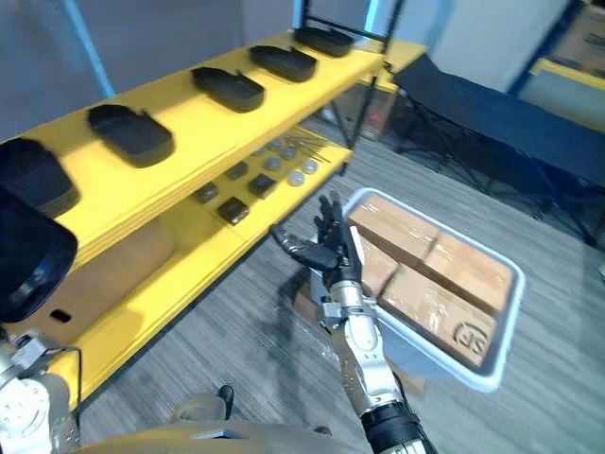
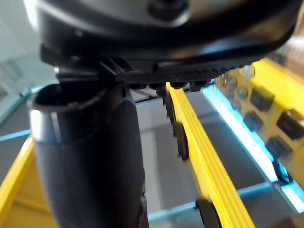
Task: Walk over and take three plastic housings, then place them on the shelf
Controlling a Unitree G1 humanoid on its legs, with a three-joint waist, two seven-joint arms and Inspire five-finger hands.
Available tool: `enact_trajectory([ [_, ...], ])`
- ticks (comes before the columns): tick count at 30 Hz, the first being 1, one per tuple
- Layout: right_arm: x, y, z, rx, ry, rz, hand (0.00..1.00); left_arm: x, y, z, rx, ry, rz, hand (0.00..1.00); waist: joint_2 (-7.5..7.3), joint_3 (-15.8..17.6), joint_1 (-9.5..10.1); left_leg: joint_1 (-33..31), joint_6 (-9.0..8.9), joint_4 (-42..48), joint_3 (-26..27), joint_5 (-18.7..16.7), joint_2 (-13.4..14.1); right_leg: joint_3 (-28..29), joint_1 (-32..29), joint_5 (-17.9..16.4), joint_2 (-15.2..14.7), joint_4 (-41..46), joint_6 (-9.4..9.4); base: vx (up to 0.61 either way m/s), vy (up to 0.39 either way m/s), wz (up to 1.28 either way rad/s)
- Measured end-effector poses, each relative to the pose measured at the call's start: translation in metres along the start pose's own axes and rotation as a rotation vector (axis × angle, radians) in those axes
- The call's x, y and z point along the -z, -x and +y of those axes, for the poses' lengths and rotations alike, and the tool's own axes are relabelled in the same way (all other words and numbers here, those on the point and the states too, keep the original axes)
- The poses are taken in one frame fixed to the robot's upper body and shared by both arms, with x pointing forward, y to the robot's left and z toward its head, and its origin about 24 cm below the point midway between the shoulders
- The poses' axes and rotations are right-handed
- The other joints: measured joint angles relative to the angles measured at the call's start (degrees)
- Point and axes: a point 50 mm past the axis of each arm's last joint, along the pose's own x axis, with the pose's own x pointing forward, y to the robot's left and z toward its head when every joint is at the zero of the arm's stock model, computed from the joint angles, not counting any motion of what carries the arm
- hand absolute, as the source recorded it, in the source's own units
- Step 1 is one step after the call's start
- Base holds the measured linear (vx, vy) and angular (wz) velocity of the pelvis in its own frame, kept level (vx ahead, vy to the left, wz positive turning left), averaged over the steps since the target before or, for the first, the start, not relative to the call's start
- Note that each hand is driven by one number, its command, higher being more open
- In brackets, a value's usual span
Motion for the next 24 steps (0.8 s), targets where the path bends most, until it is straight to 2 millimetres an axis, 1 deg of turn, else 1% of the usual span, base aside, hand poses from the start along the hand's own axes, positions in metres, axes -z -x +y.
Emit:
enact_trajectory([
  [1,0.000,-0.005,0.009,-0.048,0.035,0.002,1.00,-0.001,0.001,0.009,-0.013,0.002,0.010,0.00,-0.21,-0.19,1.19,-0.03,0.04,0.02,-0.70,-0.01,-0.40,-0.42,0.34,-0.38,-0.21,0.01,-0.18,0.04,0.047,0.30],
  [2,-0.001,-0.010,0.014,-0.081,0.037,-0.001,1.00,-0.002,0.002,0.012,-0.014,0.003,0.015,0.00,-0.40,-0.30,1.93,-0.22,0.10,0.10,-1.17,-0.05,-0.62,-0.68,0.51,-0.43,-0.29,0.15,-0.14,0.05,0.050,0.37],
  [3,-0.002,-0.014,0.017,-0.108,0.041,-0.003,1.00,-0.003,0.002,0.015,-0.010,0.004,0.015,0.00,-0.53,-0.39,2.13,-0.71,0.16,0.23,-2.15,-0.09,-0.96,-0.93,0.59,-0.63,-0.38,0.54,0.02,0.04,0.044,0.52],
  [4,-0.005,-0.018,0.018,-0.120,0.049,-0.009,1.00,-0.004,0.002,0.013,0.010,0.008,0.012,0.00,-0.46,-0.38,1.95,-1.81,0.32,1.00,-3.98,-0.14,-1.08,0.24,0.29,-1.79,-0.52,2.37,0.38,0.04,0.033,0.92],
  [5,-0.006,-0.019,0.017,-0.109,0.052,-0.010,1.00,-0.005,0.001,0.009,0.057,0.019,0.005,0.00,-0.36,-0.32,1.02,-2.90,0.60,1.59,-6.68,0.08,-1.59,3.55,-0.11,-3.66,-0.52,4.60,0.58,0.06,0.057,1.09],
  [6,-0.006,-0.018,0.014,-0.094,0.053,-0.008,1.00,-0.005,0.000,0.004,0.091,0.031,0.002,0.00,-0.61,-0.40,0.26,-3.53,0.61,1.97,-8.49,0.29,-2.22,5.41,-0.19,-4.85,-0.58,5.51,0.64,0.06,0.058,1.30],
  [7,-0.005,-0.017,0.008,-0.062,0.058,0.000,1.00,-0.005,0.000,-0.005,0.147,0.054,-0.001,0.00,-1.03,-0.34,-0.51,-4.02,0.45,2.21,-10.61,0.75,-3.14,6.96,-0.13,-6.34,-0.83,6.88,1.18,0.05,0.031,1.19],
  [8,-0.003,-0.014,-0.001,-0.026,0.068,0.020,1.00,-0.005,0.001,-0.012,0.212,0.070,0.002,0.00,-1.14,-0.32,-0.45,-3.99,0.37,1.98,-12.25,1.43,-3.64,6.88,-0.21,-7.90,-1.00,8.55,1.25,0.01,-0.009,1.01],
  [10,-0.002,-0.008,-0.014,0.029,0.074,0.028,1.00,-0.004,0.003,-0.017,0.273,0.075,0.007,0.00,-0.62,-0.28,-0.47,-4.94,0.20,2.03,-14.27,1.78,-4.11,5.59,0.07,-9.63,-0.90,10.02,1.15,-0.01,-0.063,0.71],
  [11,-0.002,-0.003,-0.026,0.084,0.075,0.034,1.00,-0.004,0.004,-0.021,0.304,0.089,0.013,0.00,-0.11,-0.13,-0.97,-5.81,0.38,1.60,-15.29,2.21,-4.15,3.65,0.25,-10.05,-0.59,10.21,1.05,-0.05,-0.111,1.06],
  [12,-0.001,0.005,-0.040,0.148,0.078,0.042,1.00,-0.003,0.006,-0.025,0.337,0.104,0.024,0.00,0.52,0.39,-2.08,-6.70,2.27,0.63,-12.55,2.24,-3.31,0.53,1.15,-10.24,-0.48,10.02,1.15,-0.07,-0.106,1.18],
  [13,-0.001,0.010,-0.048,0.183,0.080,0.044,1.00,-0.002,0.007,-0.027,0.356,0.111,0.030,0.00,0.62,0.50,-2.93,-7.36,2.62,0.43,-9.69,2.46,-2.39,-1.27,1.72,-10.16,-0.44,9.96,1.37,-0.07,-0.055,1.41],
  [14,-0.002,0.020,-0.064,0.261,0.089,0.047,1.00,-0.001,0.010,-0.032,0.392,0.141,0.046,0.00,1.63,1.28,-4.30,-8.38,3.54,0.45,-3.39,3.22,-0.41,-4.26,2.85,-10.03,-0.37,10.24,1.53,-0.06,0.002,1.35],
  [15,-0.002,0.029,-0.077,0.332,0.098,0.051,1.00,0.000,0.013,-0.037,0.425,0.161,0.060,0.00,2.79,1.91,-5.09,-9.35,3.75,0.47,3.12,3.54,1.61,-5.39,3.19,-10.12,-0.50,10.78,1.51,-0.05,0.038,1.22],
  [16,-0.003,0.034,-0.083,0.360,0.104,0.053,1.00,0.001,0.015,-0.039,0.439,0.172,0.066,0.00,3.35,2.14,-5.36,-9.72,3.99,0.36,5.88,4.06,2.40,-5.39,3.18,-10.34,-0.62,11.15,1.66,-0.02,0.094,0.96],
  [17,-0.005,0.040,-0.091,0.394,0.116,0.049,1.00,0.002,0.018,-0.044,0.456,0.188,0.075,0.00,4.28,2.61,-5.91,-9.85,3.69,-0.07,8.76,6.18,2.98,-5.03,2.98,-11.48,-1.09,12.32,2.38,0.00,0.109,0.64],
  [18,-0.007,0.041,-0.094,0.389,0.125,0.035,1.00,0.002,0.021,-0.046,0.462,0.195,0.086,0.00,4.99,3.26,-6.19,-9.86,2.93,-0.33,8.94,8.80,2.93,-4.56,2.42,-12.81,-1.78,14.30,2.68,-0.01,0.105,0.42],
  [19,-0.008,0.040,-0.093,0.380,0.124,0.025,1.00,0.003,0.022,-0.046,0.459,0.191,0.091,0.00,4.92,3.37,-6.20,-9.87,2.82,-0.30,9.39,8.87,2.90,-3.84,1.88,-13.41,-2.25,15.24,2.53,-0.03,0.084,-0.02],
  [21,-0.012,0.030,-0.075,0.277,0.107,-0.029,1.00,0.004,0.022,-0.044,0.423,0.186,0.099,0.00,4.29,4.19,-6.17,-9.93,2.75,0.61,10.66,8.35,2.95,-1.23,0.12,-15.38,-3.56,18.38,2.21,-0.03,0.046,-0.25],
  [22,-0.015,0.028,-0.070,0.254,0.106,-0.047,1.00,0.004,0.022,-0.044,0.420,0.186,0.099,0.00,4.15,4.54,-6.16,-10.06,2.78,1.33,10.87,8.03,2.97,-0.83,-0.23,-15.84,-3.97,19.42,2.24,-0.05,0.020,-0.24],
  [24,-0.024,0.019,-0.059,0.192,0.099,-0.106,1.00,0.004,0.022,-0.046,0.413,0.186,0.099,0.00,3.81,5.88,-6.16,-11.43,3.23,6.75,11.20,5.41,3.07,0.09,-0.91,-18.22,-5.60,23.13,2.56,-0.07,0.028,-0.12],
])
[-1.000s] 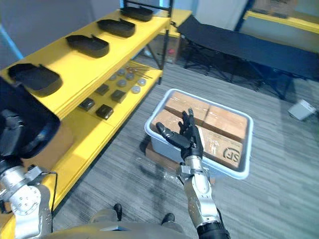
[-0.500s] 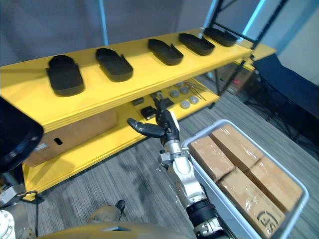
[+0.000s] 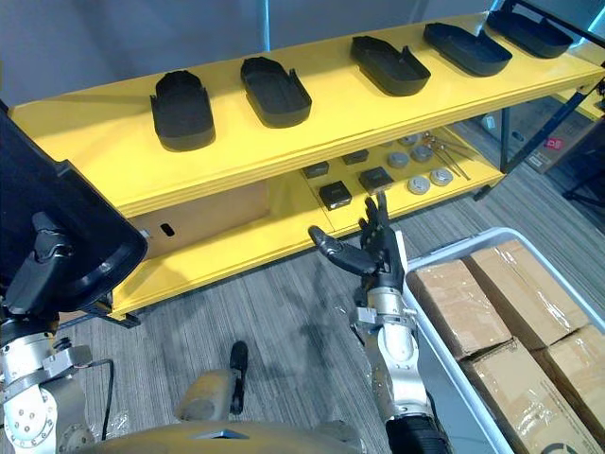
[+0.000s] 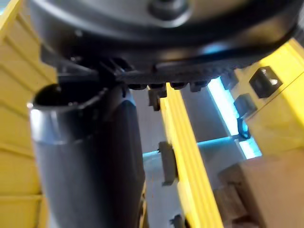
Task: Walk over and take three plastic housings, then place them on the shelf
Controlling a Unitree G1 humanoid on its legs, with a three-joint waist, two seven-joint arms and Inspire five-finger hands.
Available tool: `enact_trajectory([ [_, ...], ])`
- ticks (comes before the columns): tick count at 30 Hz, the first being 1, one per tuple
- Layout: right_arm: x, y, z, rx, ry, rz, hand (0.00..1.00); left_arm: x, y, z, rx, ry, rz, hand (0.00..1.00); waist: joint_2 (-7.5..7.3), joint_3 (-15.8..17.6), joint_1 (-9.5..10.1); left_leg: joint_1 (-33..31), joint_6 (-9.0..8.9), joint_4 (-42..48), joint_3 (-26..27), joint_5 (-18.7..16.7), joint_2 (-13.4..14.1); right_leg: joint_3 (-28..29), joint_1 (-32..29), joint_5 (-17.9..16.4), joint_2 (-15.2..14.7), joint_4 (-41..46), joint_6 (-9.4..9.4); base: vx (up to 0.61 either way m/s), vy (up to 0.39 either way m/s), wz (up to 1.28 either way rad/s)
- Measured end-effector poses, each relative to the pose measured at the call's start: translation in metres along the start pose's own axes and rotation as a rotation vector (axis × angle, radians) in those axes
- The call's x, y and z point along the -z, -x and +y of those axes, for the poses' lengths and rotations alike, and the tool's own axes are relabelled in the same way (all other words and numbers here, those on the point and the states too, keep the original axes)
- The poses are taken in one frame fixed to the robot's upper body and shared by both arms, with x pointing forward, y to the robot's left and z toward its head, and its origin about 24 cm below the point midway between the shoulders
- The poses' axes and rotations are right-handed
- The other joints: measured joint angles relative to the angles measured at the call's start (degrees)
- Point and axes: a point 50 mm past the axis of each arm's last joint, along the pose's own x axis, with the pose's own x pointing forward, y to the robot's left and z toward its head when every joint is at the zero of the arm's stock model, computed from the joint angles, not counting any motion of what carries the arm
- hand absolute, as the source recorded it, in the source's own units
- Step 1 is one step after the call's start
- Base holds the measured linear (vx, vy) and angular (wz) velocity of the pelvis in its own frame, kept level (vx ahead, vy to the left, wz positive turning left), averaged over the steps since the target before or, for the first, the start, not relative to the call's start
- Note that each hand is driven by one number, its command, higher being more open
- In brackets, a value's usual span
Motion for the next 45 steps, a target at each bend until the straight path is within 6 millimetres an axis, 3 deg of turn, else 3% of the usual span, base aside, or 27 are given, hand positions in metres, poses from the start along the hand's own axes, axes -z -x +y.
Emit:
enact_trajectory([
  [5,-0.005,-0.008,0.012,0.028,-0.055,-0.057,1.00,-0.005,-0.010,-0.007,0.083,-0.089,-0.056,0.00,-0.63,1.01,0.09,-3.40,0.52,13.34,0.01,-8.70,-0.64,1.55,0.31,-4.98,-3.60,6.46,2.39,0.00,0.095,0.00],
  [7,-0.003,-0.007,0.017,0.050,-0.088,-0.052,1.00,-0.009,-0.017,-0.010,0.114,-0.107,-0.092,0.00,-1.85,0.75,0.32,-3.04,1.16,14.39,0.34,-10.70,-2.57,1.37,1.70,-5.21,-5.32,6.04,3.40,0.16,0.134,0.12],
  [8,-0.002,-0.006,0.018,0.057,-0.098,-0.054,1.00,-0.010,-0.020,-0.012,0.128,-0.118,-0.109,0.00,-2.45,0.56,-0.03,-2.35,1.35,13.79,0.42,-11.35,-3.42,2.09,2.00,-3.48,-5.99,7.55,3.90,0.26,0.166,0.32],
  [10,-0.004,-0.006,0.019,0.062,-0.100,-0.079,1.00,-0.013,-0.026,-0.019,0.156,-0.129,-0.143,0.00,-2.11,0.43,-0.66,-1.27,2.19,12.95,-0.17,-11.79,-5.22,7.67,-3.50,1.09,-9.10,18.94,-3.54,0.22,0.190,0.29],
  [11,-0.004,-0.007,0.020,0.059,-0.101,-0.081,1.00,-0.015,-0.029,-0.020,0.178,-0.145,-0.159,0.00,-2.01,0.41,-0.87,1.38,2.70,10.30,-1.02,-11.81,-5.82,12.81,-7.55,7.67,-9.89,25.64,-6.40,0.24,0.183,0.21],
  [12,-0.006,-0.008,0.022,0.049,-0.104,-0.097,1.00,-0.017,-0.032,-0.020,0.188,-0.158,-0.173,0.00,-1.82,0.33,-2.08,4.23,3.63,7.35,-2.71,-11.24,-5.99,16.25,-9.99,8.24,-9.60,29.99,-5.79,0.26,0.132,0.28],
  [13,-0.009,-0.009,0.024,0.037,-0.092,-0.118,1.00,-0.018,-0.033,-0.021,0.189,-0.160,-0.182,0.00,-1.78,0.28,-2.55,5.15,4.22,6.28,-3.50,-10.87,-6.03,16.99,-10.89,5.82,-8.56,30.40,-5.40,0.26,0.046,0.51],
  [15,-0.028,-0.019,0.029,-0.034,-0.073,-0.224,1.00,-0.022,-0.041,-0.027,0.180,-0.133,-0.224,0.00,-1.36,-0.04,-3.73,6.79,3.78,3.79,-6.61,-9.67,-5.73,19.22,-11.99,-0.51,-0.62,17.36,-5.18,0.23,0.031,0.69],
  [18,-0.061,-0.032,0.031,-0.128,-0.028,-0.364,1.00,-0.018,-0.053,-0.042,0.198,-0.077,-0.242,0.00,-0.82,-0.21,-4.60,6.91,3.33,3.13,-12.61,-9.18,-6.82,27.29,-13.89,-0.69,7.90,3.98,-4.74,0.24,-0.070,1.06],
  [19,-0.066,-0.034,0.032,-0.142,-0.021,-0.385,1.00,-0.016,-0.054,-0.044,0.204,-0.068,-0.235,0.00,-0.85,-0.27,-5.06,7.08,3.16,3.10,-14.10,-9.08,-7.31,28.60,-13.74,-0.42,8.73,2.16,-4.76,0.19,-0.150,1.38],
  [20,-0.074,-0.037,0.034,-0.157,-0.015,-0.422,1.00,-0.010,-0.054,-0.048,0.219,-0.056,-0.209,0.00,-1.37,-0.57,-5.08,7.58,2.59,3.05,-16.57,-9.22,-8.66,29.99,-13.09,3.33,9.08,-1.28,-5.51,0.20,-0.224,1.39],
  [21,-0.083,-0.041,0.037,-0.172,-0.012,-0.460,1.00,-0.004,-0.051,-0.052,0.225,-0.043,-0.172,0.00,-1.65,-1.17,-5.07,7.77,1.59,3.27,-19.09,-9.86,-10.17,29.14,-12.01,7.66,8.31,-2.37,-4.05,0.17,-0.193,1.27],
  [24,-0.095,-0.050,0.044,-0.187,0.010,-0.519,1.00,0.006,-0.041,-0.051,0.230,-0.033,-0.101,0.00,0.02,-2.20,-3.18,7.73,0.37,3.11,-20.95,-10.32,-8.55,25.50,-8.70,8.57,9.98,-6.95,-5.13,0.13,-0.132,0.66],
  [26,-0.107,-0.055,0.049,-0.202,0.016,-0.570,1.00,0.011,-0.033,-0.047,0.224,-0.009,-0.055,0.00,-0.05,-2.28,-1.51,8.57,-0.42,1.99,-21.22,-10.37,-7.26,23.65,-6.44,8.93,11.28,-9.16,-5.69,0.09,-0.133,0.40],
  [30,-0.121,-0.050,0.048,-0.189,0.003,-0.629,1.00,0.015,-0.025,-0.042,0.210,-0.013,-0.013,0.00,-0.14,-2.35,-0.89,8.37,-0.73,1.12,-21.50,-10.16,-7.17,21.76,-4.81,8.98,11.43,-10.83,-5.84,0.05,-0.040,0.31],
  [31,-0.122,-0.045,0.042,-0.165,0.005,-0.632,1.00,0.015,-0.024,-0.044,0.225,-0.010,-0.013,0.00,-0.37,-2.48,-1.31,7.45,-0.47,1.18,-18.74,-10.00,-6.83,20.13,-4.27,8.97,10.98,-11.34,-5.86,0.02,0.034,0.78],
  [32,-0.118,-0.038,0.034,-0.124,0.008,-0.615,1.00,0.016,-0.023,-0.046,0.244,-0.006,-0.011,0.00,-0.49,-2.53,-2.54,7.07,0.68,0.89,-9.91,-11.26,-3.83,17.52,-3.33,8.97,10.41,-11.33,-5.86,0.02,0.053,0.91],
  [35,-0.098,-0.014,0.009,0.005,0.026,-0.520,1.00,0.016,-0.020,-0.056,0.301,0.028,-0.006,0.00,-0.73,-2.77,-6.01,7.78,1.98,-0.08,8.29,-10.03,1.17,13.77,-2.14,8.17,7.80,-9.93,-5.33,0.04,0.110,1.16],
  [37,-0.088,-0.005,-0.001,0.060,0.029,-0.466,1.00,0.018,-0.018,-0.062,0.313,0.058,0.004,0.00,-0.81,-2.75,-6.76,8.25,0.96,-0.76,8.49,-7.39,-0.89,14.23,-2.49,5.73,5.64,-7.98,-4.16,0.07,0.208,0.57],
  [41,-0.080,0.000,-0.002,0.040,-0.050,-0.433,1.00,0.019,-0.017,-0.063,0.287,0.083,0.018,0.00,-0.73,-2.74,-6.83,7.67,0.95,0.04,8.01,-6.54,-2.99,15.97,-3.77,4.22,2.93,-5.81,-2.63,-0.02,0.151,0.10],
  [43,-0.082,-0.003,-0.001,0.014,-0.057,-0.446,1.00,0.021,-0.016,-0.063,0.289,0.080,0.027,0.00,-2.38,-1.68,-7.33,4.06,-0.82,6.17,6.16,-5.78,-4.46,16.77,-4.34,3.11,-0.34,-3.48,-1.22,-0.11,0.084,-0.03],
  [44,-0.083,-0.006,0.003,-0.007,-0.070,-0.453,1.00,0.023,-0.015,-0.062,0.289,0.073,0.037,0.00,-2.05,-1.58,-6.72,2.81,-0.05,10.38,4.87,-7.36,-2.85,18.39,-4.94,2.78,-1.36,-2.13,-0.82,-0.13,0.146,-0.57],
  [45,-0.083,-0.011,0.009,-0.036,-0.090,-0.460,1.00,0.024,-0.013,-0.060,0.285,0.065,0.044,0.00,-1.16,-1.68,-6.39,2.95,-0.75,11.85,2.98,-7.65,-0.21,20.68,-5.88,2.01,-1.45,-0.24,-0.33,-0.10,0.165,-0.91],
])
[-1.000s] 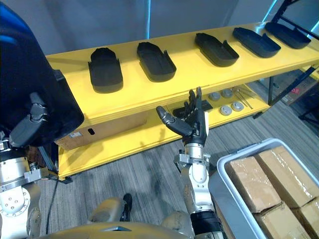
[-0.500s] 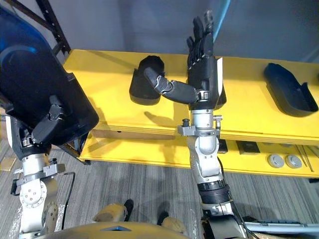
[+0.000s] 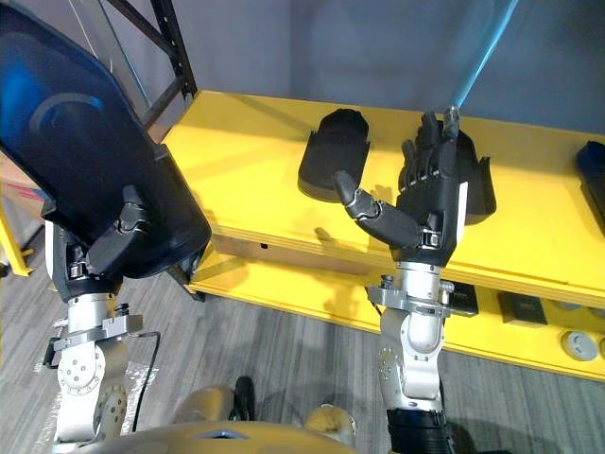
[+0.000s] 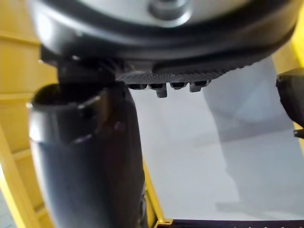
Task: Walk over and take three plastic housings, then place them on the shelf
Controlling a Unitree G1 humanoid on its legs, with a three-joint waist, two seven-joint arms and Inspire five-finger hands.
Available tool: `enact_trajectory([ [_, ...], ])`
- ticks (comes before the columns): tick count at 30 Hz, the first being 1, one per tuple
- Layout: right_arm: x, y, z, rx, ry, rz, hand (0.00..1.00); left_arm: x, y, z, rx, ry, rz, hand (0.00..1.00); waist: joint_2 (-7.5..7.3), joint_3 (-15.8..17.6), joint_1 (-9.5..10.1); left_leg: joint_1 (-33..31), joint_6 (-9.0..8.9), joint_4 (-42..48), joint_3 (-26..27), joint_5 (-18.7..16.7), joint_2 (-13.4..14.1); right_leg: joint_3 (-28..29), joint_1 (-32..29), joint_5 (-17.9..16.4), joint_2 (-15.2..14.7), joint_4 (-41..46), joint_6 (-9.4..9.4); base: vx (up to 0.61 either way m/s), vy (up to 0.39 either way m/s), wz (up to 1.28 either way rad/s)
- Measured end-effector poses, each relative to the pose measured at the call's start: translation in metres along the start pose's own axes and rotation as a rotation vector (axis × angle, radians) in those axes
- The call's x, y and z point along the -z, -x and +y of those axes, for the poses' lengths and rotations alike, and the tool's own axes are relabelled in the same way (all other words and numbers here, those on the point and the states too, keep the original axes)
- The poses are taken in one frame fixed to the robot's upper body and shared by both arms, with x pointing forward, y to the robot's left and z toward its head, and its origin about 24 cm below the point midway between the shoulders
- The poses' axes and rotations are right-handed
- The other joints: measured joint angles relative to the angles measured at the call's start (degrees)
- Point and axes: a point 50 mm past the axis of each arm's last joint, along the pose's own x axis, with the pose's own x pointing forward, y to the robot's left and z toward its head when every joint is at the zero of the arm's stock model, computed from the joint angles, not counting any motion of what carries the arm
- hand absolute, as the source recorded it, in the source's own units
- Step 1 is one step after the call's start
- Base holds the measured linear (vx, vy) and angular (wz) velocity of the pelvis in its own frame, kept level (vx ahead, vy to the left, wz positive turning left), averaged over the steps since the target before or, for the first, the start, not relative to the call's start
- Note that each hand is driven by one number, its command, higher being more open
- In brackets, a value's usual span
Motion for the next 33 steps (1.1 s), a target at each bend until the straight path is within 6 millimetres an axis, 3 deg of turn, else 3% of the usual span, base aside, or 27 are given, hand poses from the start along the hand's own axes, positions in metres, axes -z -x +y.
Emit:
enact_trajectory([
  [2,0.005,-0.007,0.007,-0.024,-0.034,-0.001,1.00,0.002,0.004,0.002,-0.006,-0.011,0.017,0.00,2.13,-0.90,-0.41,2.87,-0.91,-1.99,-1.52,-0.57,2.47,3.42,-1.32,-1.23,-0.98,2.89,1.70,-0.03,0.336,-0.82],
  [3,0.005,-0.007,0.006,-0.020,-0.032,-0.007,1.00,0.002,0.004,0.001,0.014,-0.018,0.017,0.00,3.10,-1.53,-0.67,4.33,-2.98,-3.68,-1.82,-2.18,2.15,4.46,-1.67,-1.65,-1.82,3.77,2.60,0.04,0.418,-0.45],
  [4,0.005,-0.007,0.005,0.003,-0.028,-0.012,1.00,0.001,0.002,0.000,0.046,-0.027,0.009,0.00,2.99,-1.72,-1.78,5.82,-4.59,-4.71,-1.02,-5.24,0.74,5.18,-1.31,-1.66,-3.41,3.92,3.81,0.09,0.394,-0.20],
  [6,0.007,-0.004,0.005,0.053,-0.041,-0.009,1.00,-0.001,-0.002,-0.001,0.084,-0.030,-0.003,0.00,2.34,-2.08,-2.50,5.36,-2.89,-3.37,-0.48,-5.96,-1.58,5.79,-0.27,0.31,-5.41,1.93,4.75,0.09,0.296,0.01],
  [7,0.009,-0.002,0.005,0.086,-0.052,-0.004,1.00,-0.002,-0.006,-0.003,0.120,-0.031,-0.018,0.00,1.80,-1.73,-2.95,4.36,-1.81,-1.68,-0.25,-6.84,-2.08,5.34,0.74,3.19,-5.77,-0.42,5.25,0.09,0.300,0.00],
  [9,0.013,0.000,0.008,0.115,-0.059,0.012,1.00,-0.004,-0.011,-0.005,0.165,-0.043,-0.030,0.00,1.23,-1.47,-2.32,4.51,-1.10,-1.68,0.82,-7.50,-1.91,4.40,0.69,7.46,-5.58,-2.36,3.73,0.05,0.277,-0.20],
  [10,0.014,0.001,0.013,0.106,-0.053,0.016,1.00,-0.005,-0.013,-0.004,0.187,-0.054,-0.029,0.00,1.10,-1.52,-1.77,5.36,-0.66,-2.69,2.07,-7.69,-1.46,2.83,0.51,10.04,-5.29,-3.29,1.99,0.01,0.211,-0.45],
  [11,0.016,0.001,0.017,0.090,-0.068,0.021,1.00,-0.006,-0.015,-0.002,0.199,-0.068,-0.030,0.00,1.02,-1.56,-1.43,6.22,-0.25,-3.61,3.38,-7.80,-0.92,1.75,0.37,10.75,-4.73,-3.65,1.11,0.01,0.225,-0.59],
  [13,0.018,0.002,0.027,0.046,-0.083,0.032,1.00,-0.008,-0.018,0.003,0.203,-0.096,-0.034,0.00,0.68,-1.79,-1.90,7.05,0.34,-4.86,4.33,-7.65,-0.06,1.54,-0.03,9.09,-1.14,-3.98,1.41,0.00,0.111,-0.37],
  [15,0.016,0.002,0.028,0.014,-0.052,0.023,1.00,-0.008,-0.024,0.000,0.189,-0.082,-0.034,0.00,0.07,-2.28,-2.35,6.24,0.68,-5.68,4.46,-6.96,0.42,2.91,1.02,7.43,4.03,-9.74,0.10,0.00,0.025,-0.04],
  [17,0.015,0.002,0.025,0.020,-0.042,0.020,1.00,-0.004,-0.024,-0.007,0.185,-0.061,-0.009,0.00,0.37,-2.33,-3.36,5.19,0.67,-5.59,3.60,-6.71,0.16,2.81,1.64,8.73,4.59,-12.00,-0.04,0.01,0.029,0.18],
  [20,0.013,0.007,0.009,0.042,0.013,0.036,1.00,0.009,-0.020,-0.014,0.199,-0.048,0.077,0.00,1.42,-2.24,-3.31,5.18,0.69,-5.10,3.13,-6.55,0.27,2.81,1.62,8.19,4.63,-10.98,0.14,0.02,-0.007,0.10],
  [25,-0.001,-0.003,-0.011,-0.068,0.136,0.007,1.00,0.038,-0.014,0.003,0.159,-0.095,0.237,0.00,3.07,-1.55,-3.24,5.02,0.98,-1.52,1.32,-6.17,2.08,4.02,1.58,6.07,5.98,-7.73,-0.03,-0.02,-0.050,-0.08],
  [29,-0.019,-0.018,-0.015,-0.099,0.172,-0.077,1.00,0.046,-0.019,0.014,0.146,-0.125,0.302,0.00,3.06,-1.55,-3.28,8.35,-1.84,-10.96,0.14,-2.14,1.46,5.72,-0.88,5.84,6.61,-7.01,-0.58,-0.06,-0.048,-0.15],
  [33,-0.020,-0.023,-0.015,-0.097,0.127,-0.068,1.00,0.050,-0.024,0.019,0.157,-0.152,0.355,0.00,3.33,-1.74,-3.66,12.13,-2.67,-16.33,2.33,-0.44,1.21,8.75,-1.57,6.20,7.43,-7.10,-0.86,-0.04,-0.031,-0.41],
])
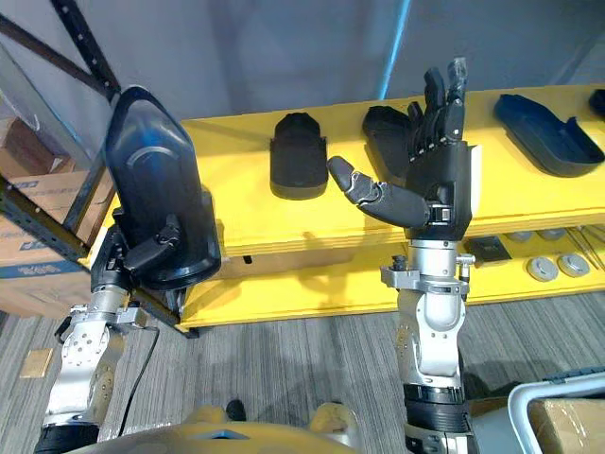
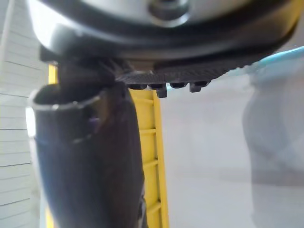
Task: Walk over and take three plastic housings, then place them on the shelf
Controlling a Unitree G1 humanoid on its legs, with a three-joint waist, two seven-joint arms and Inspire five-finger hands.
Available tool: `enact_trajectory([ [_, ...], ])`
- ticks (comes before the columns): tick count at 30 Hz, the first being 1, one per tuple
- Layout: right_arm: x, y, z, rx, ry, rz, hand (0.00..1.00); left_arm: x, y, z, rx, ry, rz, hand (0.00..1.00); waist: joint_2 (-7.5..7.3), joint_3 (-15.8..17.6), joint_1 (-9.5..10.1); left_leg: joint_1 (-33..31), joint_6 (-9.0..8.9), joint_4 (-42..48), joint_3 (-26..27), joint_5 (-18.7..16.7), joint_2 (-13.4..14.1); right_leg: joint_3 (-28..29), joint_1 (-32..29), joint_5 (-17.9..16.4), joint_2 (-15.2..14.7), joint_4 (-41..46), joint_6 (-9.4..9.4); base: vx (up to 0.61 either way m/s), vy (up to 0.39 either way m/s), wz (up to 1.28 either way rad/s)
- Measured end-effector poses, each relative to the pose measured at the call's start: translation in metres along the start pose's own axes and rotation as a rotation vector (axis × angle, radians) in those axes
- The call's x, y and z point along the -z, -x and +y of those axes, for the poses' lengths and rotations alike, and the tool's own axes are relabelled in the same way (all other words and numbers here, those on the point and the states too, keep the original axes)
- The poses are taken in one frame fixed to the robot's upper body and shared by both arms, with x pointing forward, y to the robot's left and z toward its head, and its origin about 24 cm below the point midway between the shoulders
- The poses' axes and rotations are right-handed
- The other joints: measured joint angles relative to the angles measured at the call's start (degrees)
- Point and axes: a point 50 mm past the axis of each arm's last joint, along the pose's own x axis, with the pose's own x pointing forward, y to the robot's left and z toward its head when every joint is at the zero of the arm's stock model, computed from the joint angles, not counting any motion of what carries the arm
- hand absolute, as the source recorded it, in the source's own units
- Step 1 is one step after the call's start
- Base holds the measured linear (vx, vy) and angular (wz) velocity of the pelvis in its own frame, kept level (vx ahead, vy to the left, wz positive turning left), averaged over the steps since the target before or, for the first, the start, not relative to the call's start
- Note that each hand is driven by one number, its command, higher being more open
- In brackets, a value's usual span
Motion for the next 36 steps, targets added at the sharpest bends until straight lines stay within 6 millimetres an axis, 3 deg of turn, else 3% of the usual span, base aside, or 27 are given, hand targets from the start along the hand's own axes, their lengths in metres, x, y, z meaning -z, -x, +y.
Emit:
enact_trajectory([
  [4,0.005,0.008,0.001,-0.064,-0.122,0.068,1.00,0.000,-0.022,0.014,-0.030,-0.044,0.035,0.00,0.23,-0.27,-1.29,0.42,0.10,-1.40,1.61,0.07,-0.58,1.63,-0.76,1.82,-0.15,-0.89,0.85,0.01,0.044,-0.23],
  [7,0.015,0.013,0.020,-0.235,-0.198,0.163,1.00,-0.003,-0.047,0.029,-0.074,-0.083,0.058,0.00,0.18,-0.26,-1.83,0.42,0.18,-1.53,1.90,0.12,-0.82,2.09,-0.54,3.10,-0.20,-2.46,1.01,0.00,0.038,-0.12],
  [12,0.032,0.026,0.077,-0.532,-0.348,0.304,1.00,-0.017,-0.080,0.044,-0.114,-0.072,0.052,0.00,0.16,-0.28,-1.55,0.46,0.63,-2.56,1.47,0.85,-1.13,1.57,0.17,4.26,-0.24,-4.42,1.08,-0.02,0.010,0.05],
  [17,0.036,0.036,0.099,-0.612,-0.430,0.353,1.00,-0.008,-0.093,0.058,-0.144,0.018,0.140,0.00,0.11,-0.29,-1.46,0.00,0.68,-2.58,1.09,0.95,-1.22,1.14,0.16,4.78,-0.32,-5.60,1.13,-0.03,0.006,0.04],
  [24,0.042,0.035,0.111,-0.620,-0.443,0.384,1.00,0.000,-0.102,0.053,-0.109,0.226,0.216,0.00,0.13,-0.23,-1.78,-1.49,0.97,-2.75,0.89,1.91,-1.29,1.20,-0.90,5.29,-0.32,-6.05,1.12,0.00,-0.001,0.03],
  [26,0.044,0.038,0.115,-0.612,-0.434,0.400,1.00,0.003,-0.102,0.051,-0.102,0.279,0.231,0.00,0.23,-0.17,-2.70,-1.49,0.96,-3.43,0.91,2.45,-1.30,1.26,-1.17,5.32,-0.27,-5.96,1.07,0.00,0.000,0.00],
  [31,0.046,0.043,0.115,-0.609,-0.371,0.419,1.00,0.003,-0.104,0.055,-0.119,0.305,0.242,0.00,1.57,0.91,-3.10,-1.48,0.95,-3.72,1.56,2.69,-1.23,2.13,-2.26,5.24,-0.24,-4.84,0.94,-0.05,0.001,-0.08],
  [34,0.047,0.043,0.109,-0.524,-0.284,0.427,1.00,-0.005,-0.108,0.059,-0.120,0.298,0.222,0.00,1.68,2.28,-3.13,-1.50,0.79,-4.65,2.53,3.23,-1.13,3.34,-3.93,4.89,-0.09,-3.54,0.42,-0.07,-0.001,-0.13],
  [36,0.047,0.046,0.083,-0.336,-0.153,0.438,1.00,-0.007,-0.108,0.063,-0.127,0.297,0.215,0.00,1.86,2.73,-3.30,-1.43,0.67,-5.41,3.22,3.34,-1.10,4.06,-4.95,4.83,-0.23,-2.75,0.43,-0.05,0.001,-0.13],
])
